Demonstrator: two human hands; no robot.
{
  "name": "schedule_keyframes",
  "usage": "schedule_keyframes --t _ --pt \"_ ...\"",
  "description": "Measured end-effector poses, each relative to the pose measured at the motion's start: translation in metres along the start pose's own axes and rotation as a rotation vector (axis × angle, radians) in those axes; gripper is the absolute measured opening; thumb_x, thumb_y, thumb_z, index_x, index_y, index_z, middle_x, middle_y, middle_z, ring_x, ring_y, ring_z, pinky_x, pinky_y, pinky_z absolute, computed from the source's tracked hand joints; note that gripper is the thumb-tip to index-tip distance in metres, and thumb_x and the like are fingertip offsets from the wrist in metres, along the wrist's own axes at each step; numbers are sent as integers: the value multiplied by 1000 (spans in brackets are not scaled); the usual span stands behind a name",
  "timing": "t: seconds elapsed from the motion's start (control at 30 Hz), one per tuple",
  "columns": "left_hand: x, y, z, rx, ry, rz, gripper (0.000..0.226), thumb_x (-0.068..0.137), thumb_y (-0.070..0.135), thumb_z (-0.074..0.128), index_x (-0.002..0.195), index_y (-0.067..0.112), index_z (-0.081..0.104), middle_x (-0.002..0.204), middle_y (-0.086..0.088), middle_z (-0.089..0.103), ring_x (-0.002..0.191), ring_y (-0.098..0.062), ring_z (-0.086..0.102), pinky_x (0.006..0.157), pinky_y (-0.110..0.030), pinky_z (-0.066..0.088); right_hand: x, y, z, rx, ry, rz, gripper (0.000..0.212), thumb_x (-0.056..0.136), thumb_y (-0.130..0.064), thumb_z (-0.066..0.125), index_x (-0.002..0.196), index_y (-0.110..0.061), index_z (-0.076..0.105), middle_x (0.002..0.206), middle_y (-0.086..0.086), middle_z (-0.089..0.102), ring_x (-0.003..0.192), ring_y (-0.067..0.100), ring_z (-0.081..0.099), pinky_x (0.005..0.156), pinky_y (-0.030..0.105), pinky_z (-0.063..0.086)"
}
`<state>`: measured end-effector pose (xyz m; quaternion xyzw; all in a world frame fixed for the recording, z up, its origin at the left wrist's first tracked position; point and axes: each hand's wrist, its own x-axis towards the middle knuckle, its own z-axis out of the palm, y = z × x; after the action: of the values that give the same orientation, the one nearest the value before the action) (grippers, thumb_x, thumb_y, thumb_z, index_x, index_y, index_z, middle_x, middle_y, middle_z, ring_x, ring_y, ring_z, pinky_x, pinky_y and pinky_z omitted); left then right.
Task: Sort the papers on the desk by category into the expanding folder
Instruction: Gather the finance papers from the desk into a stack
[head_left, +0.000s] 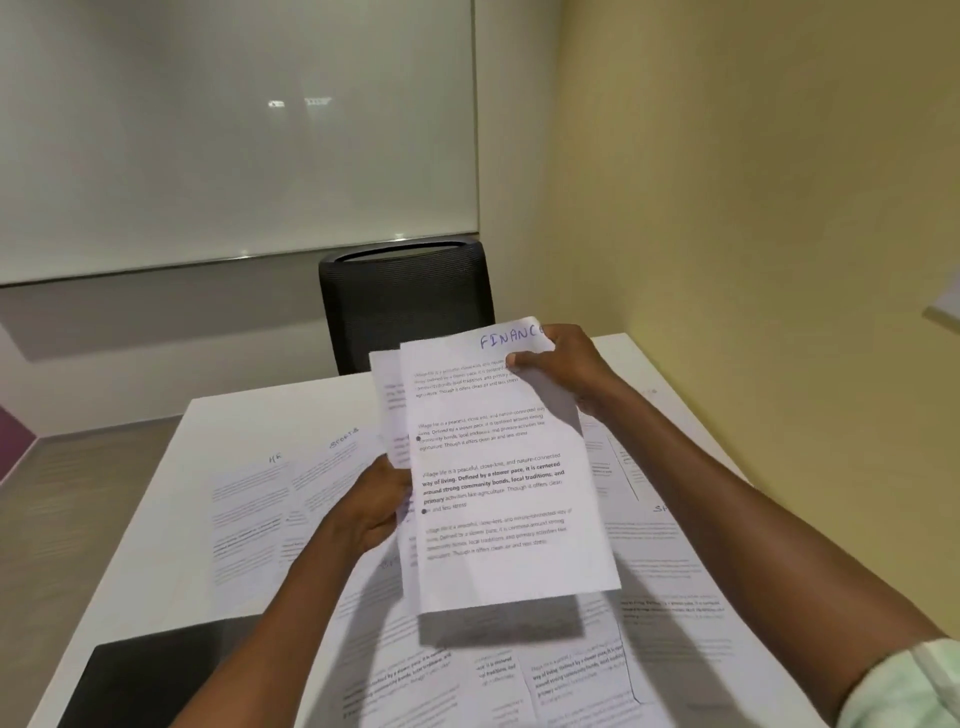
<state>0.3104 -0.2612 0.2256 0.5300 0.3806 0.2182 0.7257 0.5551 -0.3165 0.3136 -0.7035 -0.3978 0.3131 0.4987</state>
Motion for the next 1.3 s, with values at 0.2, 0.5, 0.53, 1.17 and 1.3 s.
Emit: schedule_keyframes --t 0.2,0.5,0.53,1.17,1.3 --pt "2 -32 18 -137 -203 -220 35 88 13 67 121 1 68 122 -24 66 98 -32 70 81 -42 59 -8 34 2 4 37 139 58 83 -23 77 130 -8 46 122 2 58 103 18 58 64 13 46" --pt "18 -64 40 -287 -1 -372 45 94 39 61 126 7 65 122 -21 67 103 -36 69 83 -49 58 -48 129 -21 80 -168 413 18 81 -13 77 87 -16 60 101 1 68 83 8 61 67 23 46" --pt "22 -68 43 -361 35 -382 59 92 59 52 128 13 64 125 -18 66 111 -37 65 93 -54 53 -51 140 -18 104 -128 407 17 80 -8 77 88 -13 63 98 1 69 84 11 63 67 24 47" --pt "22 -144 121 166 381 17 52 72 22 88 119 19 67 108 4 74 99 -11 70 85 -34 59 -91 233 -31 259 -6 209 35 77 -8 80 107 -23 67 102 -6 74 92 10 71 78 27 59" --pt "16 -163 125 126 444 -29 55 72 20 88 122 17 65 107 4 74 101 -11 69 89 -37 58 -97 251 -23 247 -38 244 34 77 -6 79 99 -30 66 98 -6 74 88 9 71 76 27 59"
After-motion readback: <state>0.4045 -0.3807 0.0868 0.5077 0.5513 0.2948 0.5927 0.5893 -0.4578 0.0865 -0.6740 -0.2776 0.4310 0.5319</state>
